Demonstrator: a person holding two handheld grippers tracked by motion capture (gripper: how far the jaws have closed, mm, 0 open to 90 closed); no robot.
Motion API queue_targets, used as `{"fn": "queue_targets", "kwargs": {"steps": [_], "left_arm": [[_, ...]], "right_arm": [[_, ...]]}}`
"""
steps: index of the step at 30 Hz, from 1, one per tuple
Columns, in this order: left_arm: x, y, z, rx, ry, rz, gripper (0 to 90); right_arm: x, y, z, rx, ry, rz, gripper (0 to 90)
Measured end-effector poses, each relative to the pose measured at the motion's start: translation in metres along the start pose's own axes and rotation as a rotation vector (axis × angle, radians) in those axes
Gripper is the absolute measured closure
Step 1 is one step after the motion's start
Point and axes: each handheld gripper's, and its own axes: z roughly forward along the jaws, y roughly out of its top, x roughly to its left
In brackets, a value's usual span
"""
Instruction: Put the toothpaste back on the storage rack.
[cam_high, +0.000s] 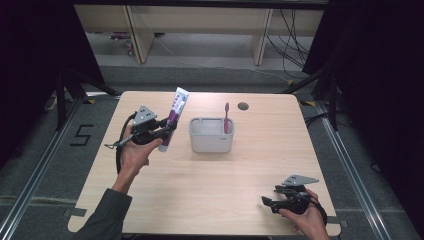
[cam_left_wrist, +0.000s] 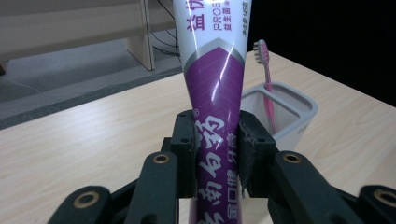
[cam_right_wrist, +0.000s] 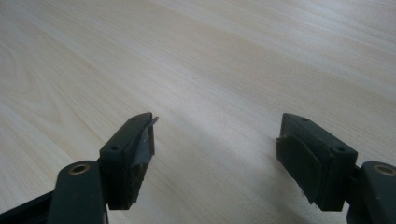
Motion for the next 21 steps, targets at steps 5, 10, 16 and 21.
{"fn": "queue_targets", "kwargs": {"steps": [5,10,16,21], "left_arm": [[-0.004,0.012,0.010,-0.032,0.003,-0.006,70.7],[-0.010,0.020,0.022,-0.044,0.003,-0.009,70.7],[-0.017,0.025,0.037,-0.067,-0.008,-0.016,70.6],[-0.024,0.032,0.051,-0.082,-0.017,-0.020,70.6]], "right_arm": [[0.001,0.000,0.000,0.011,0.010,0.021,28.2],[0.001,0.000,-0.001,-0.001,0.008,0.010,28.1],[0.001,0.000,0.000,-0.001,0.013,0.010,28.1],[0.001,0.000,-0.001,0.002,0.015,0.017,28.1]]}}
